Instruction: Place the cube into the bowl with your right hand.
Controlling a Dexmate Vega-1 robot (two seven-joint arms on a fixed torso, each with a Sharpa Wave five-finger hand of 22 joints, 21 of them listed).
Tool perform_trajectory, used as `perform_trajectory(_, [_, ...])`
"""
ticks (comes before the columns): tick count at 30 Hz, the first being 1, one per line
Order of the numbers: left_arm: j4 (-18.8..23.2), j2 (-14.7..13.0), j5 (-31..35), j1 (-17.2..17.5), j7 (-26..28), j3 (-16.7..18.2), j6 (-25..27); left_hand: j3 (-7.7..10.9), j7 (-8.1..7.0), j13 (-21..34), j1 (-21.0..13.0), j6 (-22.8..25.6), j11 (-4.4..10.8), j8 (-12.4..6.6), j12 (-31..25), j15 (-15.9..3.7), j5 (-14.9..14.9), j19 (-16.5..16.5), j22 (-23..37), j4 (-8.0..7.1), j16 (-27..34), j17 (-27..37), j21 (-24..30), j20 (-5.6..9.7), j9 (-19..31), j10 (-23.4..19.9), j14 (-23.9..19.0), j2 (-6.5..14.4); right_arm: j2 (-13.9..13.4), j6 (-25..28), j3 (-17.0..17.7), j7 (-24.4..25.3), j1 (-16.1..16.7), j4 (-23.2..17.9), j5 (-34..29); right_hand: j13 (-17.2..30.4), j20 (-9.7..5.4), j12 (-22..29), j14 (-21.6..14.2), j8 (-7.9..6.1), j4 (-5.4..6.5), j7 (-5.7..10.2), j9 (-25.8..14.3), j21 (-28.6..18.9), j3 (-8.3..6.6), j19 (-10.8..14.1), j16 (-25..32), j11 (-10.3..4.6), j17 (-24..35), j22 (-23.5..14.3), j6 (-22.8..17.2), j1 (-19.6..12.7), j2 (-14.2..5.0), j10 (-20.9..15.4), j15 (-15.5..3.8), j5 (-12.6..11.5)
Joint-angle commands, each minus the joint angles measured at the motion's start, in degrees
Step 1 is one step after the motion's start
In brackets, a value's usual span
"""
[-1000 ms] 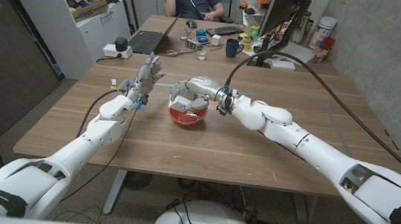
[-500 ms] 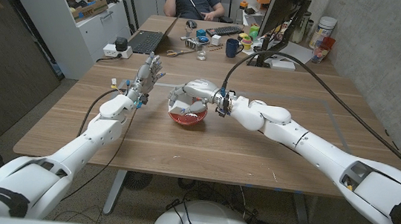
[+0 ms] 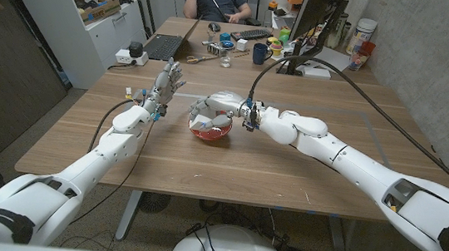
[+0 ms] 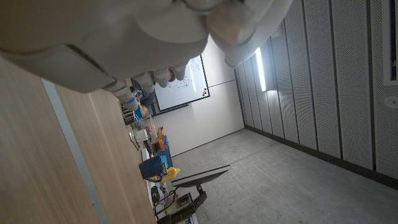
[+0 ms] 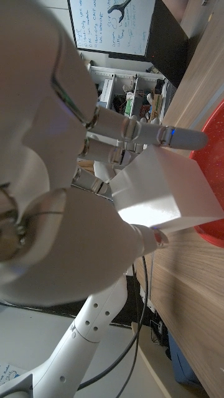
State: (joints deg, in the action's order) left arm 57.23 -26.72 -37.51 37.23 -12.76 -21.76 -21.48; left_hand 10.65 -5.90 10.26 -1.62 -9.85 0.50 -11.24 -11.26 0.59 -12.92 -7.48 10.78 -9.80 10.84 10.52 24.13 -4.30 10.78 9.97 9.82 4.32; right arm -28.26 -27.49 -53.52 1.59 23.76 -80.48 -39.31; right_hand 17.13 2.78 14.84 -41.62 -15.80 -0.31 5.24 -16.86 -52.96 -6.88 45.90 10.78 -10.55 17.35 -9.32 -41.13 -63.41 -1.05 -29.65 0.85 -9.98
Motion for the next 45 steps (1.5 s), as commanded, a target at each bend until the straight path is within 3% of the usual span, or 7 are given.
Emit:
perform_trajectory(1, [-0.24,0.12,0.02,-0.21,-0.14,-0.08,-0.07,-0.10,0.60,0.23,0.12,-0.12,-0.32,-0.01,-0.14,0.38,0.20,0.28,0.29,-0.06,0.10,0.30,-0.24,-0.16,0.24,3.45,3.21,3.00,-0.05,0.46,-0.27,-1.78,-0.65,0.15,-0.57,-1.60,-9.88,-2.01,-1.69,3.24,2.84,0.62,1.13,2.44,2.02,-6.30,0.12,8.26,-1.51,0.14,3.24,2.79,-1.84,-6.10,-10.68,-0.83])
perform_trajectory(8, [-0.83,0.26,0.17,-0.63,-0.48,-0.19,-0.35,-0.11,0.65,0.23,0.12,-0.08,-0.35,-0.02,-0.17,0.39,0.27,0.22,0.29,-0.06,0.10,0.30,-0.30,-0.21,0.24,3.39,3.20,3.04,-0.65,1.53,-0.35,-3.19,-0.68,-1.44,-1.45,-3.39,-4.31,-3.04,1.63,5.83,3.98,4.48,3.04,7.19,3.46,-6.29,0.19,6.22,-2.87,0.05,13.78,5.69,-1.23,-1.59,-8.55,-1.75])
perform_trajectory(14, [-1.05,0.32,0.13,-0.82,-0.71,-0.22,-0.35,-0.12,0.59,0.23,0.12,-0.05,-0.22,-0.03,-0.19,0.42,0.32,0.33,0.29,-0.06,0.10,0.30,-0.29,-0.17,0.24,3.33,3.20,3.05,-0.50,0.61,-0.23,-4.63,-1.00,-0.75,0.42,-4.27,-3.28,-3.62,3.76,6.28,3.89,5.71,4.16,9.73,4.14,-6.66,0.03,4.88,-3.48,-0.01,20.22,6.29,-0.56,2.06,-7.86,-2.21])
perform_trajectory(25, [-1.52,0.39,0.09,-1.06,-1.25,-0.26,-0.60,-0.17,0.42,0.23,0.11,-0.04,-0.21,-0.02,-0.18,0.46,0.42,0.34,0.30,-0.04,0.09,0.30,-0.36,-0.06,0.24,3.35,3.21,3.00,-0.65,1.75,0.29,-4.59,-0.39,-1.63,0.31,-5.43,-1.16,-4.04,9.12,5.83,5.09,7.24,5.46,15.15,6.96,-8.70,-0.20,4.90,-4.57,-0.11,30.82,10.07,1.32,10.21,-6.15,-3.13])
perform_trajectory(29, [-1.68,0.49,-0.03,-1.10,-1.36,-0.20,-0.70,-0.19,0.41,0.24,0.11,-0.03,-0.21,-0.02,-0.21,0.46,0.45,0.31,0.31,-0.03,0.10,0.30,-0.39,-0.12,0.24,3.30,3.17,3.00,-0.64,2.12,0.23,-6.57,-0.68,-1.99,1.21,-5.83,6.27,-3.89,14.48,5.28,5.56,7.34,5.73,21.15,8.23,-15.23,-0.39,5.24,-5.40,-0.20,33.72,11.47,1.22,14.91,-4.08,-4.13])
perform_trajectory(34, [-1.98,0.55,0.02,-1.25,-1.38,-0.18,-0.84,-0.22,0.34,0.24,0.10,-0.04,-0.13,-0.01,-0.20,0.40,0.47,0.36,0.31,-0.02,0.10,0.30,-0.40,-0.07,0.24,3.30,3.16,2.95,-0.43,0.76,0.36,-3.49,-0.55,-1.04,0.35,-5.94,9.24,-3.89,19.04,5.16,5.77,7.36,5.81,25.64,8.95,-20.13,-0.55,3.83,-5.78,-0.29,35.19,12.19,0.76,17.84,-2.80,-4.66])
perform_trajectory(45, [-3.13,0.83,0.03,-1.98,-1.88,-0.24,-1.03,-0.31,0.04,0.24,0.10,0.03,0.29,-0.03,-0.19,0.18,0.51,0.39,0.33,0.02,0.10,0.30,-0.46,0.04,0.23,3.31,3.15,2.84,0.41,-0.93,0.28,-2.47,-1.47,1.65,1.31,-5.98,9.69,-4.19,25.40,5.26,5.50,7.38,5.84,29.56,9.45,-23.48,-0.91,3.14,-6.05,-0.35,37.24,12.25,0.28,22.03,-1.66,-5.09])
